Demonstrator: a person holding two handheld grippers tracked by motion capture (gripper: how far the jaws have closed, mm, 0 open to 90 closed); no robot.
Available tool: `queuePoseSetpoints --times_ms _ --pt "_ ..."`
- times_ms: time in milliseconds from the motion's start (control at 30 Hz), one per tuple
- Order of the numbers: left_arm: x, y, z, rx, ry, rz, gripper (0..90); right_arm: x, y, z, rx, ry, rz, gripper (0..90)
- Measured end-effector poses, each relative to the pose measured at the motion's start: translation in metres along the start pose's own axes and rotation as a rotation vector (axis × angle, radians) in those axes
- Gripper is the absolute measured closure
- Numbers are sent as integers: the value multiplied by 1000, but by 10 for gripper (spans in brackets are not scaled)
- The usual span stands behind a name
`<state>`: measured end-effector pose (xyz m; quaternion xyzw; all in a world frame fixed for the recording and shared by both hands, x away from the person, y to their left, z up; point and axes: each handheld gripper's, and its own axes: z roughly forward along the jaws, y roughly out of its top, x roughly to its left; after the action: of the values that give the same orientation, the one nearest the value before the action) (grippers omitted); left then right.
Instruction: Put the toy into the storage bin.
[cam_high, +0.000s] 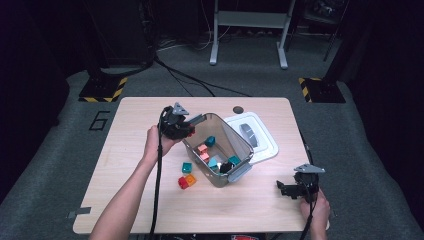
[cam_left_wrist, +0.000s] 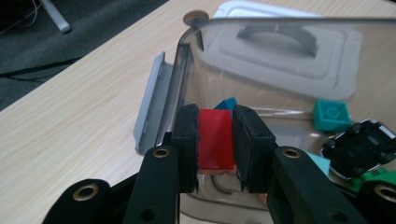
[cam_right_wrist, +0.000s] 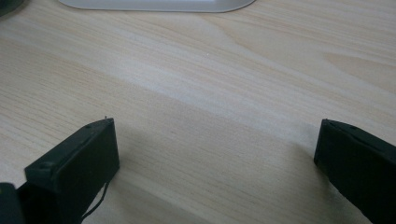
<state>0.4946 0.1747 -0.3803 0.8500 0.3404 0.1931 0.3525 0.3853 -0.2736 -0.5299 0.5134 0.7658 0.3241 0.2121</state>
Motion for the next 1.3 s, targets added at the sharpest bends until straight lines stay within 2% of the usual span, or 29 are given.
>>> queuePoseSetpoints --times_ms 167,300,433,633,733,800,867,1100,1300 --pt "3 -5 3 27 8 -10 718 0 0 0 0 0 0 0" --pt "3 -7 4 26 12 -16 712 0 0 0 0 0 0 0" --pt "1 -6 -2 20 8 -7 609 0 0 0 0 0 0 0" --pt "3 -13 -21 -15 22 -30 355 0 0 0 0 0 0 0" --pt "5 -21 -29 -22 38 -42 250 0 0 0 0 0 -1 0" --pt "6 -28 -34 -28 40 -59 204 0 0 0 0 0 -1 0" --pt "6 -36 -38 -22 47 -59 167 0 0 0 0 0 -1 0" --pt "3 -64 -46 -11 41 -83 134 0 0 0 0 0 0 0" --pt "-3 -84 -42 0 35 -89 68 0 0 0 0 0 0 0"
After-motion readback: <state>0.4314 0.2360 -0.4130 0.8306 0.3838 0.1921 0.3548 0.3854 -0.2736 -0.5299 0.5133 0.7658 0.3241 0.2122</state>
